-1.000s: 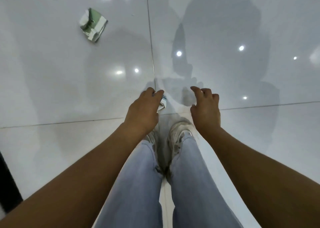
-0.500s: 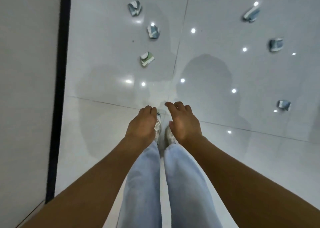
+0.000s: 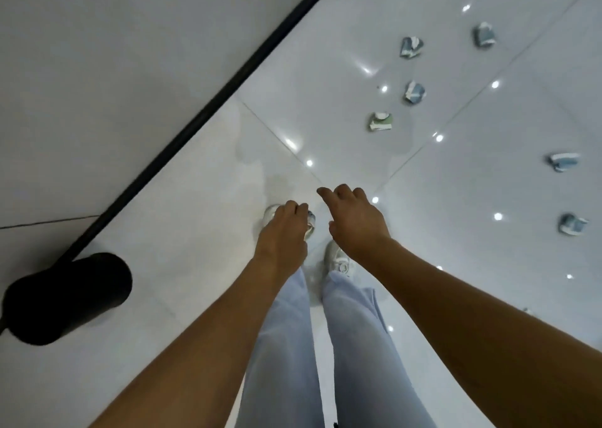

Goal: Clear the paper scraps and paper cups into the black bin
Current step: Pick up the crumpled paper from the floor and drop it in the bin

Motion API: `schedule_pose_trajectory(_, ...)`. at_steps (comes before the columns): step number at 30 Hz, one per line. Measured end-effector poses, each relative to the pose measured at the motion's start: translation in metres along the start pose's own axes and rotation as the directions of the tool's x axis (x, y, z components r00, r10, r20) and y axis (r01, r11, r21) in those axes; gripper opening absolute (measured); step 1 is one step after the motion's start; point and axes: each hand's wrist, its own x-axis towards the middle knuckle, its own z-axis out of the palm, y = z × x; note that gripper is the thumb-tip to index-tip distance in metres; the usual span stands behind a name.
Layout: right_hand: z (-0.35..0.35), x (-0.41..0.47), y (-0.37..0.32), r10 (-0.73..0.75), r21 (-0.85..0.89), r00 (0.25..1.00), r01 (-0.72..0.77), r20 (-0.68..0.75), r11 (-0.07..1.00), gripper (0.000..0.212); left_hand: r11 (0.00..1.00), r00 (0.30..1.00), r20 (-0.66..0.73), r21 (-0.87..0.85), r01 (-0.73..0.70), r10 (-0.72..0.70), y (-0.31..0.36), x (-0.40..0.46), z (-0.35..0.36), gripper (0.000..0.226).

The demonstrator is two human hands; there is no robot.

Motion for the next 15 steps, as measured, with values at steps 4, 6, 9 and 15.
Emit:
schedule_pose_trajectory(4, 0.021, -0.005, -0.06, -0.131, -0.077, 0.99, 0.135, 0.053, 0.988, 0.062, 0.987, 0.989, -0.06, -0.097, 0.13, -0.137, -0.047, -0.048, 0.011, 0.052)
schedule_pose_trajectory(6, 0.034, -0.008, -0.094, -0.179, -0.096, 0.98, 0.187, 0.086, 0.978, 0.061, 0.972, 0.976, -0.086, -0.147, 0.185, -0.199, -0.073, -0.072, 0.019, 0.051)
schedule_pose_trajectory(9, 0.057, -0.013, -0.145, -0.246, -0.155, 0.959, 0.266, 0.138, 0.951, 0.059, 0.945, 0.953, -0.11, -0.2, 0.258, -0.283, -0.114, -0.108, 0.032, 0.052)
schedule_pose_trajectory(15, 0.112, -0.028, -0.258, -0.321, -0.188, 0.918, 0.367, 0.235, 0.911, 0.06, 0.913, 0.92, -0.131, -0.238, 0.331, -0.368, -0.211, -0.188, 0.065, 0.045)
